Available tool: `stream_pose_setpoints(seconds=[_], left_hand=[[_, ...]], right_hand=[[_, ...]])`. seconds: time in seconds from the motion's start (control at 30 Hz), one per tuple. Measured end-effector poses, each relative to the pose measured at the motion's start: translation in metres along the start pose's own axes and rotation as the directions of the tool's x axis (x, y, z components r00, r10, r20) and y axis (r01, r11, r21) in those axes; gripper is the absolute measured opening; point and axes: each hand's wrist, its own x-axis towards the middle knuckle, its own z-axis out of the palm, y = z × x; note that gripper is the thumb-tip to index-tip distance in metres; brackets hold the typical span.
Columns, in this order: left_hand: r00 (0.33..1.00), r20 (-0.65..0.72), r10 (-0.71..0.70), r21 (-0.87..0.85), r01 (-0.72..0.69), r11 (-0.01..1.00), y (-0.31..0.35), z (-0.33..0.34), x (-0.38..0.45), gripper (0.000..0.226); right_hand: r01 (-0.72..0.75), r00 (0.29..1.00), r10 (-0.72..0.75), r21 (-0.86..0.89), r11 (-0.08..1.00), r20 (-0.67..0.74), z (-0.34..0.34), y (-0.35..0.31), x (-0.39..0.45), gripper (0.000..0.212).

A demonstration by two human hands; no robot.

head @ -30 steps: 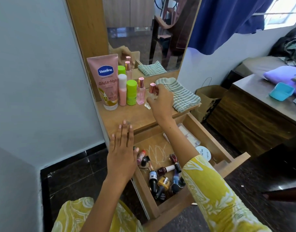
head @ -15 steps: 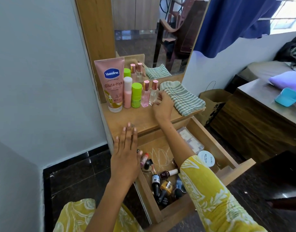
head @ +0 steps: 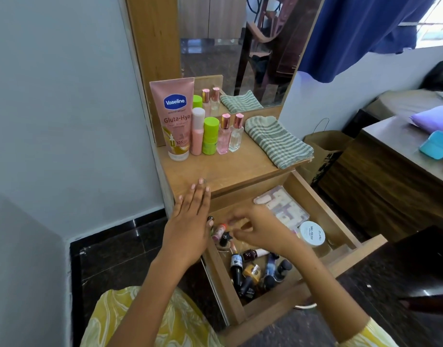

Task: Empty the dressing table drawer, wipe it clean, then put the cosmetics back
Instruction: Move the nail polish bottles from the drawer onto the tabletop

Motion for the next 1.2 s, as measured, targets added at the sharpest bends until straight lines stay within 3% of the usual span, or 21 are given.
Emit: stream_pose_setpoints(seconds=[0.07, 0.17, 0.33, 0.53, 0.73, 0.9, 0.97, 1.03, 1.1, 1.2], left_hand=[[1.0, 0.006, -0.002, 0.004, 0.002, 1.0, 0.001, -0.003, -0.001, 0.068], [0.999, 0.032, -0.011, 0.006, 0.011, 1.0, 0.004, -0.006, -0.001, 0.069], [0.991, 0.122, 0.058, -0.086, -0.047, 0.995, -0.002, -0.022, 0.004, 0.072], [0.966, -0.223, 0.13, -0.286, -0.192, 0.939, 0.003, -0.036, -0.011, 0.053], [0.852, -0.514, -0.101, -0.458, -0.173, 0.872, 0.007, -0.042, -0.005, 0.024], [0.781, -0.562, -0.273, -0.6, -0.158, 0.784, -0.015, -0.054, 0.007, 0.022], [0.749, -0.57, -0.337, -0.627, -0.131, 0.768, -0.027, -0.059, 0.014, 0.022], [0.738, -0.562, -0.372, -0.642, -0.106, 0.759, -0.037, -0.061, 0.022, 0.022], [0.746, -0.542, -0.386, -0.659, -0.093, 0.746, -0.042, -0.06, 0.029, 0.022], [0.767, -0.511, -0.388, -0.685, -0.091, 0.723, -0.042, -0.056, 0.037, 0.023]], right_hand=[[-0.027, 0.995, 0.041, -0.155, 0.987, 0.089, 0.009, -0.001, -0.003, 0.029], [-0.069, 0.993, 0.095, -0.298, 0.952, 0.074, 0.025, -0.007, -0.003, 0.028], [-0.12, 0.988, 0.141, -0.265, 0.957, 0.063, 0.019, -0.008, -0.003, 0.023], [-0.039, 0.996, 0.031, -0.11, 0.993, -0.079, -0.027, -0.026, 0.001, 0.019], [0.1, 0.965, -0.09, 0.028, 0.995, -0.245, -0.034, -0.056, 0.029, 0.021], [0.12, 0.921, -0.033, 0.201, 0.972, -0.388, -0.025, -0.057, 0.038, 0.031], [0.048, 0.936, -0.013, 0.091, 0.995, -0.352, -0.021, -0.047, 0.034, 0.024], [-0.06, 0.978, 0.051, -0.038, 0.997, -0.204, -0.013, -0.035, 0.03, 0.021], [-0.144, 0.988, 0.134, -0.148, 0.978, -0.074, -0.001, -0.023, 0.027, 0.026], [-0.194, 0.98, 0.2, -0.201, 0.96, 0.013, 0.018, -0.012, 0.027, 0.034]])
